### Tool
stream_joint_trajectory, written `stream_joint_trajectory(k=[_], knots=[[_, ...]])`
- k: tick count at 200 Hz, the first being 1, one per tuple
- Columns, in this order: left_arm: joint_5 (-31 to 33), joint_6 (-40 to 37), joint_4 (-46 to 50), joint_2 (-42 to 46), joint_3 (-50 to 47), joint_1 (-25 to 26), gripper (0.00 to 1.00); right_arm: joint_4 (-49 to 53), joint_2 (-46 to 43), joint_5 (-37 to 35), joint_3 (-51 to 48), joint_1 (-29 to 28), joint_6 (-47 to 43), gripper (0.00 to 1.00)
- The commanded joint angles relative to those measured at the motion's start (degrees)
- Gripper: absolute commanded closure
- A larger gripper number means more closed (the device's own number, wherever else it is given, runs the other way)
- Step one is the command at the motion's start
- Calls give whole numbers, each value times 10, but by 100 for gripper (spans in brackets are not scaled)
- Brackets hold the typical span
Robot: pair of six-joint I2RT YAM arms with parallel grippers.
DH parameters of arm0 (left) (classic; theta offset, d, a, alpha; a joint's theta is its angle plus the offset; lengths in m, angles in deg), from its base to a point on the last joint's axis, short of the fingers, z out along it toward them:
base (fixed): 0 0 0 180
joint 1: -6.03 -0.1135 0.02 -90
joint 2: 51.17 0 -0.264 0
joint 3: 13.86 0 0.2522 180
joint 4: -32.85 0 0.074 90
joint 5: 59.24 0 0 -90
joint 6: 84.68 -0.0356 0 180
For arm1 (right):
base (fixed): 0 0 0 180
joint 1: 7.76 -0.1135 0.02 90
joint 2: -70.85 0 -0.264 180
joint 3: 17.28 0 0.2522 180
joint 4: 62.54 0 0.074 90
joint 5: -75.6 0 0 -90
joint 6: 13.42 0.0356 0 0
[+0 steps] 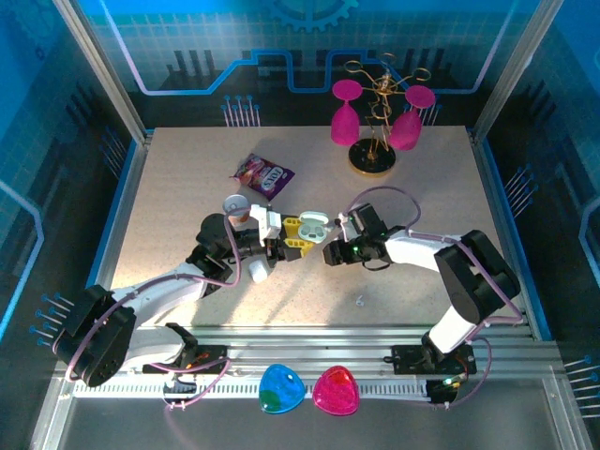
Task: Insert wireless bluetooth earbuds into charging case
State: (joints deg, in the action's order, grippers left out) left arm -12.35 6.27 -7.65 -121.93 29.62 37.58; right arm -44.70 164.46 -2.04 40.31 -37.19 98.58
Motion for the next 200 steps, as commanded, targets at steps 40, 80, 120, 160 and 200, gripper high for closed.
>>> stream_joint_trajectory(k=[40,80,120,160,200], knots=[[0,-13,-15,-7,-4,-3,73,14,-42,20,-31,4,-8,46],[1,-11,-20,-13,-4,-3,73,20,-47,21,-32,7,-11,52],[1,-10,-18,-11,-4,-3,73,8,-29,24,-28,14,-9,56],[2,-13,-13,-6,-7,-3,73,4,-13,26,-20,16,-12,58],[4,-18,-4,1,-8,-4,73,6,-37,18,-19,16,-22,51]])
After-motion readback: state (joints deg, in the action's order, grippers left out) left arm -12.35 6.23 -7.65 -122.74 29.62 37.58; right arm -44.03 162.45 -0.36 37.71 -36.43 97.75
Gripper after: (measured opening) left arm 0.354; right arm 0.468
